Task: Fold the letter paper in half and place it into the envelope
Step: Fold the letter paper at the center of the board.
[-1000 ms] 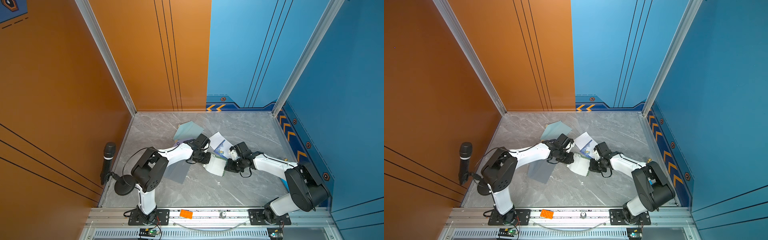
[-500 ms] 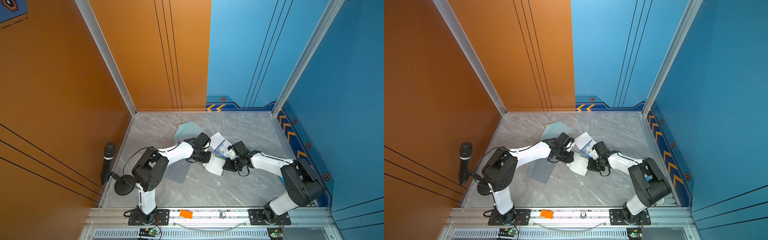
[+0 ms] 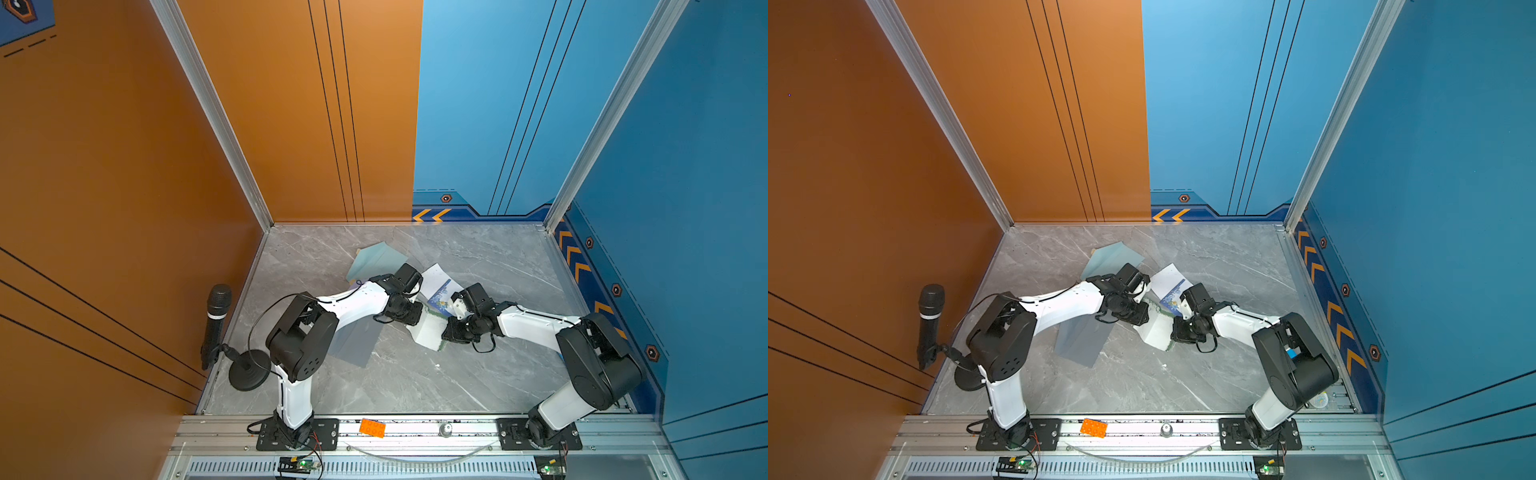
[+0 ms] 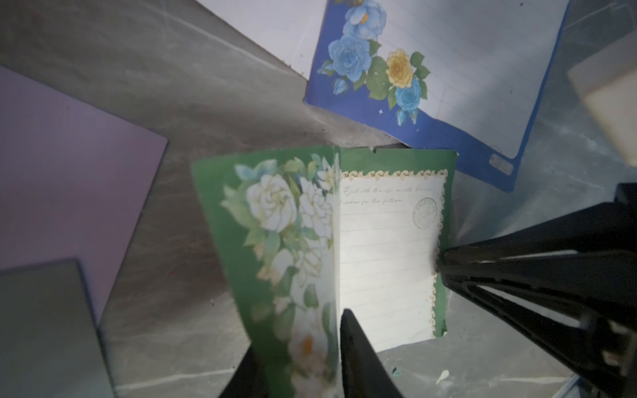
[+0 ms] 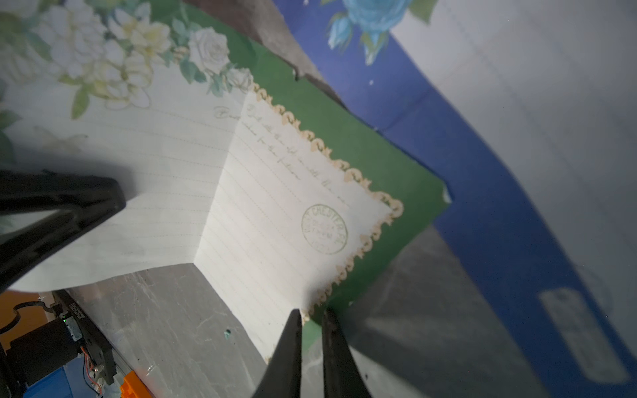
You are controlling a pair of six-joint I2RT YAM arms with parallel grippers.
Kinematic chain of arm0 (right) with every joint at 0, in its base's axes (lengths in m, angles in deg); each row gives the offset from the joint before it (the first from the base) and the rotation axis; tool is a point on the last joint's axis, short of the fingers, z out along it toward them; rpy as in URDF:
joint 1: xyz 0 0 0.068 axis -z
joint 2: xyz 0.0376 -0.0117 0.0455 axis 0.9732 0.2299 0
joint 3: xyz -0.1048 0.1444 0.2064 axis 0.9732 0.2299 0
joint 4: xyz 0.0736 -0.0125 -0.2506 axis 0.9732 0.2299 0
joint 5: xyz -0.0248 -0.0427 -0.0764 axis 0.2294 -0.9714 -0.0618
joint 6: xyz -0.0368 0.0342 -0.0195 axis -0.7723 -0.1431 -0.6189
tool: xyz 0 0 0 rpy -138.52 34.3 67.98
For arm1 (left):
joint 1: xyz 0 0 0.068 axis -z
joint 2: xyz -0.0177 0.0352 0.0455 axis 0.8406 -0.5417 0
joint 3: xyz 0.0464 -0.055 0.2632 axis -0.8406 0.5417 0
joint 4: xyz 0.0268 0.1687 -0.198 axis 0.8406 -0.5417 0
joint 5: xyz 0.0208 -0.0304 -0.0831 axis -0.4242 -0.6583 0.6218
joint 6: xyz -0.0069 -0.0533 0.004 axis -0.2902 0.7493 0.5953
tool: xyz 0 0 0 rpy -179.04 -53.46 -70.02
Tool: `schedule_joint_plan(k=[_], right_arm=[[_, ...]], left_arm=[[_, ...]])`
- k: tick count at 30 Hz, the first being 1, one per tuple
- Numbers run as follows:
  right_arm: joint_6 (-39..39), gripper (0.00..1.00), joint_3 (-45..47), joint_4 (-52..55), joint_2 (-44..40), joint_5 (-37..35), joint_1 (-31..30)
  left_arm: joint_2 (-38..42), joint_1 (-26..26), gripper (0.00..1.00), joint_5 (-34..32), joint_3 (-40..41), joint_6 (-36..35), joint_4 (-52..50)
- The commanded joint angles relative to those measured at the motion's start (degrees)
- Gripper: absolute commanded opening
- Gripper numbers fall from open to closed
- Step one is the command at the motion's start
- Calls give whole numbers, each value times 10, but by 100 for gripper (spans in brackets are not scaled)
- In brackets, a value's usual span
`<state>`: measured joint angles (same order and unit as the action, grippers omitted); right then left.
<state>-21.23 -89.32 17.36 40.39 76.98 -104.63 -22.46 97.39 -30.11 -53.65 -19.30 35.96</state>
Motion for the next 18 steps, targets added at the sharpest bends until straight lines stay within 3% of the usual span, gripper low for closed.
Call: schedule_joint_plan(k=[1, 10, 18], right_arm=[[29, 16, 9, -2, 25, -19, -6], [60, 16, 21, -19, 49, -10, -7], [76, 16, 26, -39, 66, 10, -5]], left_arm=[[0, -1, 37, -25, -4, 7, -18], [55, 3, 40, -66, 69, 62, 19], [138, 0, 40, -102, 178, 128, 129]])
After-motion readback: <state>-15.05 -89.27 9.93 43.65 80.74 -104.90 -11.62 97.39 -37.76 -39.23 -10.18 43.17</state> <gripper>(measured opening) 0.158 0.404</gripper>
